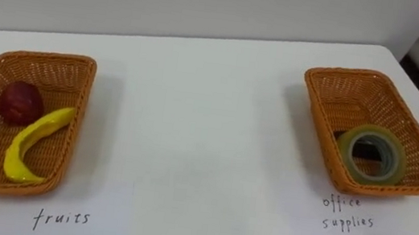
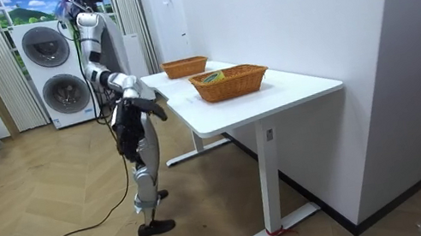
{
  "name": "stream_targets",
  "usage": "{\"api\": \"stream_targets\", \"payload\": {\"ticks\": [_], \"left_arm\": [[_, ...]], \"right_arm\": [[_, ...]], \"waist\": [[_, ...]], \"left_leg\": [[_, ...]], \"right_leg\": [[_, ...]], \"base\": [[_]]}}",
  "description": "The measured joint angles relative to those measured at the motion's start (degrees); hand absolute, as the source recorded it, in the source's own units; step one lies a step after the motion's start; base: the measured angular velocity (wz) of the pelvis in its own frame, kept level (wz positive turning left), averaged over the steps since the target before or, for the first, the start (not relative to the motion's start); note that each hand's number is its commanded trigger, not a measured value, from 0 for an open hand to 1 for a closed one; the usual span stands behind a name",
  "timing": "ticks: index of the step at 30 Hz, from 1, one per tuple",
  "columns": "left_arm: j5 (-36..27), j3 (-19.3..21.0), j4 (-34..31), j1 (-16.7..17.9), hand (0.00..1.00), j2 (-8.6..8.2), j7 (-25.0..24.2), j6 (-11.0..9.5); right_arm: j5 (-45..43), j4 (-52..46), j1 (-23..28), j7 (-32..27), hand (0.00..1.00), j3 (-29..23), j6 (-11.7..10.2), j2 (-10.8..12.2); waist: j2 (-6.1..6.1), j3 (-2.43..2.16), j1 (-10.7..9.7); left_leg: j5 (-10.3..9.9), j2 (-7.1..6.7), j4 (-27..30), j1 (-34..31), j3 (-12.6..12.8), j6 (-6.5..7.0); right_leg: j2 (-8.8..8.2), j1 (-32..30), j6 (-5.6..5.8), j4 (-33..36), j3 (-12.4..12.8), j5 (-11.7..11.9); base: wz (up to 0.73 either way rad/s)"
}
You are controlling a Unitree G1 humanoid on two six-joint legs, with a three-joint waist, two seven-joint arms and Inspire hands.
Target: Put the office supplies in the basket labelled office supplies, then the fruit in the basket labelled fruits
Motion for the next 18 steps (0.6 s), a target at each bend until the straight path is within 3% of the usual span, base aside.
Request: {"api": "stream_targets", "payload": {"ticks": [4,8,15,18], "left_arm": [[-0.1,0.1,-1.4,0.0,0.0,-0.02,-0.3,0.0],[-0.9,0.1,-1.7,0.1,0.0,-0.13,-1.8,-0.2],[-1.4,0.1,-1.5,0.0,0.0,-0.51,-4.0,-0.1],[-1.3,0.2,-1.1,-0.1,0.0,-0.86,-4.3,0.0]], "right_arm": [[8.2,7.6,1.1,0.6,0.0,0.3,-1.0,2.2],[10.0,19.0,0.4,3.0,0.0,0.3,-1.3,2.8],[7.3,30.7,0.8,6.9,0.0,3.7,-1.0,4.5],[0.2,36.8,0.3,10.1,0.0,7.2,1.3,5.2]], "waist": [[0.04,-0.01,0.1],[0.07,-0.04,0.1],[0.43,-0.13,0.4],[0.56,-0.22,0.7]], "left_leg": [[0.0,-0.05,0.1,-0.3,0.1,0.0],[0.0,-0.24,0.1,-0.6,0.3,0.02],[0.0,-0.56,0.6,-0.8,0.1,0.08],[0.0,-0.52,0.6,-0.7,0.1,0.11]], "right_leg": [[0.0,-0.2,0.01,-0.1,0.3,0.0],[-0.12,-0.7,0.01,-0.3,0.8,-0.2],[-0.36,-0.7,0.07,-0.1,0.8,-0.4],[-0.36,-0.6,0.06,-0.1,0.8,-0.4]], "base": [[0.0],[-0.02],[0.01],[0.0]]}}
